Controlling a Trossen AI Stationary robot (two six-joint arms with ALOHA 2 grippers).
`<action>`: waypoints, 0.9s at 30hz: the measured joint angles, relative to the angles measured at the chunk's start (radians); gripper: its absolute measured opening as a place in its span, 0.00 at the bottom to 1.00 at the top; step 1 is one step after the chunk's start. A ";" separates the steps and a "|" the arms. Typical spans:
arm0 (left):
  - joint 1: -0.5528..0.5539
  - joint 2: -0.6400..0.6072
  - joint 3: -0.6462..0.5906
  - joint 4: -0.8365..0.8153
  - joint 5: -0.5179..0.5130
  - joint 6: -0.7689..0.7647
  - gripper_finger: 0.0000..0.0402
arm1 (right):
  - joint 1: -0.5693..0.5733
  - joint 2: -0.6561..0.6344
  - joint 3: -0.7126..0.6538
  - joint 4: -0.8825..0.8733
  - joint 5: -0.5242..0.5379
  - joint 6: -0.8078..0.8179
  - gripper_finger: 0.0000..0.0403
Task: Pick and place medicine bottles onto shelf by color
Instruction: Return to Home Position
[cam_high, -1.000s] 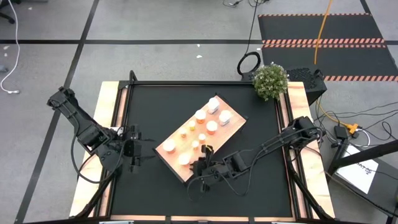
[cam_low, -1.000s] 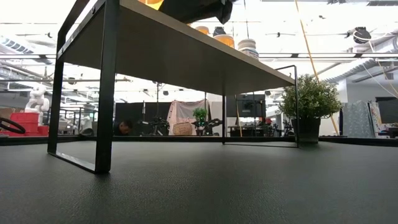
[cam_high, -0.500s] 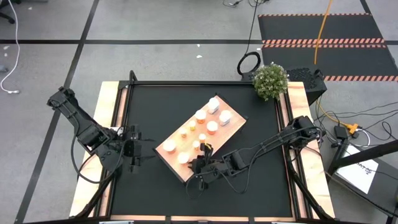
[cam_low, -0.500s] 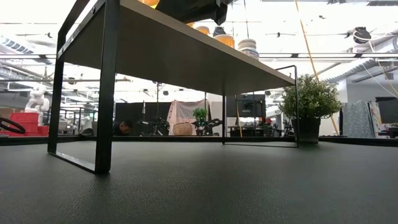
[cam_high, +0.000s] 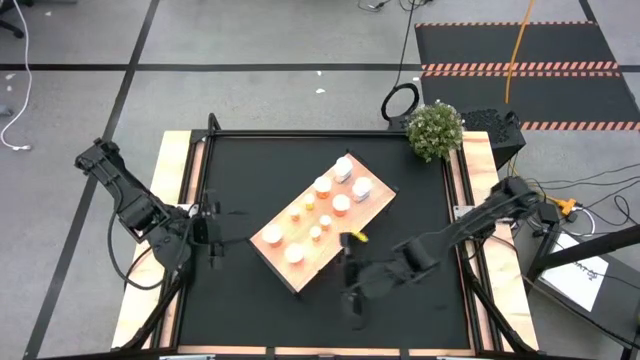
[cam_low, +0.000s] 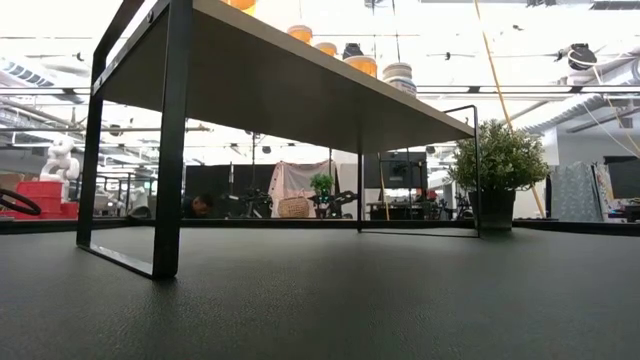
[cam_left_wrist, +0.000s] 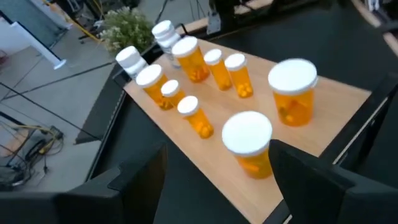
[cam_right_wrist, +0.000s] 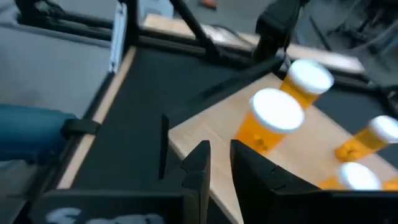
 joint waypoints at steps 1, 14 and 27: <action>-0.001 -0.006 -0.003 0.004 -0.003 -0.008 0.70 | 0.015 -0.033 -0.027 0.015 0.014 -0.009 0.13; 0.002 -0.179 -0.341 0.470 -0.008 0.146 0.70 | 0.229 -0.459 -0.661 0.391 0.282 0.021 0.13; 0.017 -0.341 -0.426 0.413 -0.196 0.064 0.41 | 0.226 -0.813 -1.050 0.601 0.281 -0.073 0.13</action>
